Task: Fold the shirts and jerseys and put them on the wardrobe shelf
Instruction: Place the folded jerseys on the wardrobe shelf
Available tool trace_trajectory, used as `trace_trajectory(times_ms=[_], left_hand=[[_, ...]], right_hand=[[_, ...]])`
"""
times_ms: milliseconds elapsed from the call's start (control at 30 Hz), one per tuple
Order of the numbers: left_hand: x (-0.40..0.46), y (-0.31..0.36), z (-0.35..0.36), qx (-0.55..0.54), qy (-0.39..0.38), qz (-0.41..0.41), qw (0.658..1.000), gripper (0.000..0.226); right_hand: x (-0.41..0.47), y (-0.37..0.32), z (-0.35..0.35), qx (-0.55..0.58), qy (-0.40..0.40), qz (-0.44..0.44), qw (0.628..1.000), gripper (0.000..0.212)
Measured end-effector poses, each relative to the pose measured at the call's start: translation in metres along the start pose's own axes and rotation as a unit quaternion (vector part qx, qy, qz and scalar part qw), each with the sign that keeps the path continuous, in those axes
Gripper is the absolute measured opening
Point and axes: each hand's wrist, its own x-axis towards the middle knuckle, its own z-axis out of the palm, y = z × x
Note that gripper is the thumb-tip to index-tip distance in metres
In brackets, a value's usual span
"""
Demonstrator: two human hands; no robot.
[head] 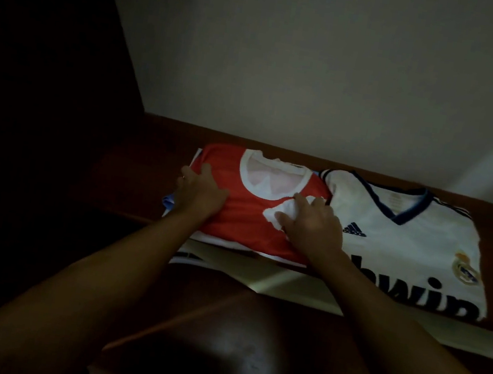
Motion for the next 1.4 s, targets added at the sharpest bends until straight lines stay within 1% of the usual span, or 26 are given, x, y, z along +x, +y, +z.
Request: trace_trajectory(times_ms=[33,67,100,167,233,300,367,467,500,533,567,600,633,667,700,733,767,833,967,1000,1100,1267,1400], left_hand=[[0.0,0.003,0.0,-0.022,-0.011,-0.005,1.0,0.086],[0.0,0.004,0.001,-0.039,-0.019,-0.012,0.999,0.09],[0.001,0.005,0.002,-0.046,-0.024,-0.018,0.999,0.093],[0.004,0.004,0.005,-0.023,-0.028,-0.012,0.999,0.097],[0.006,0.003,0.009,0.014,-0.032,0.009,0.999,0.095],[0.007,0.003,0.013,0.032,-0.029,0.033,0.999,0.091],[0.004,0.006,0.016,0.045,-0.024,0.054,0.997,0.088],[0.001,0.013,0.021,0.054,-0.034,0.063,0.996,0.085],[-0.002,0.015,0.023,0.065,-0.023,0.063,0.996,0.085],[-0.004,0.016,0.024,0.087,0.011,0.074,0.993,0.083],[-0.008,0.019,0.026,0.117,0.064,0.102,0.986,0.081],[-0.012,0.022,0.029,0.139,0.119,0.145,0.972,0.079],[-0.016,0.028,0.034,0.15,0.156,0.196,0.957,0.077],[-0.021,0.036,0.04,0.152,0.166,0.246,0.943,0.076],[-0.027,0.046,0.046,0.151,0.151,0.288,0.933,0.076],[-0.032,0.058,0.054,0.147,0.121,0.316,0.929,0.076],[-0.036,0.069,0.062,0.143,0.08,0.327,0.931,0.077],[-0.042,0.089,0.079,0.151,0.012,0.319,0.935,0.082],[-0.045,0.101,0.11,0.172,-0.02,0.302,0.937,0.085],[-0.044,0.101,0.115,0.175,-0.028,0.297,0.938,0.086],[-0.045,0.105,0.123,0.183,-0.033,0.289,0.939,0.088],[-0.053,0.124,0.127,0.179,-0.049,0.269,0.945,0.089],[-0.062,0.144,0.137,0.185,-0.061,0.27,0.943,0.089]], right_hand=[[0.001,-0.001,0.0,0.011,0.015,-0.021,1.0,0.061],[0.003,-0.001,0.001,0.04,0.006,-0.016,0.999,0.057],[0.005,-0.002,0.001,0.072,-0.012,0.011,0.997,0.059],[0.009,-0.001,0.003,0.102,-0.056,0.069,0.991,0.069],[0.011,0.007,0.006,0.115,-0.072,0.091,0.986,0.075],[0.011,0.017,0.008,0.118,-0.065,0.097,0.986,0.076],[0.009,0.023,0.01,0.098,-0.051,0.098,0.989,0.076],[0.003,0.031,0.009,0.05,-0.01,0.065,0.997,0.071],[0.001,0.033,0.007,0.023,0.023,0.036,0.999,0.069],[0.0,0.035,0.005,-0.008,0.07,0.004,0.997,0.065],[-0.001,0.037,0.002,-0.036,0.122,-0.016,0.992,0.064],[-0.001,0.039,-0.002,-0.052,0.161,-0.018,0.985,0.064],[-0.002,0.041,-0.008,-0.056,0.172,-0.006,0.983,0.065],[-0.002,0.046,-0.012,-0.047,0.173,0.009,0.984,0.064],[-0.003,0.053,-0.015,-0.038,0.157,0.027,0.986,0.063],[-0.003,0.062,-0.016,-0.047,0.141,0.042,0.988,0.063],[-0.004,0.073,-0.017,-0.073,0.125,0.051,0.988,0.066],[-0.009,0.094,-0.019,-0.102,0.086,0.07,0.989,0.071],[-0.019,0.129,-0.011,-0.074,-0.023,0.151,0.986,0.065],[-0.021,0.134,-0.009,-0.07,-0.038,0.162,0.984,0.065],[-0.023,0.146,-0.004,-0.059,-0.041,0.164,0.984,0.067],[-0.023,0.161,-0.008,-0.08,-0.023,0.152,0.985,0.066],[-0.027,0.187,-0.017,-0.091,-0.033,0.158,0.983,0.068]])
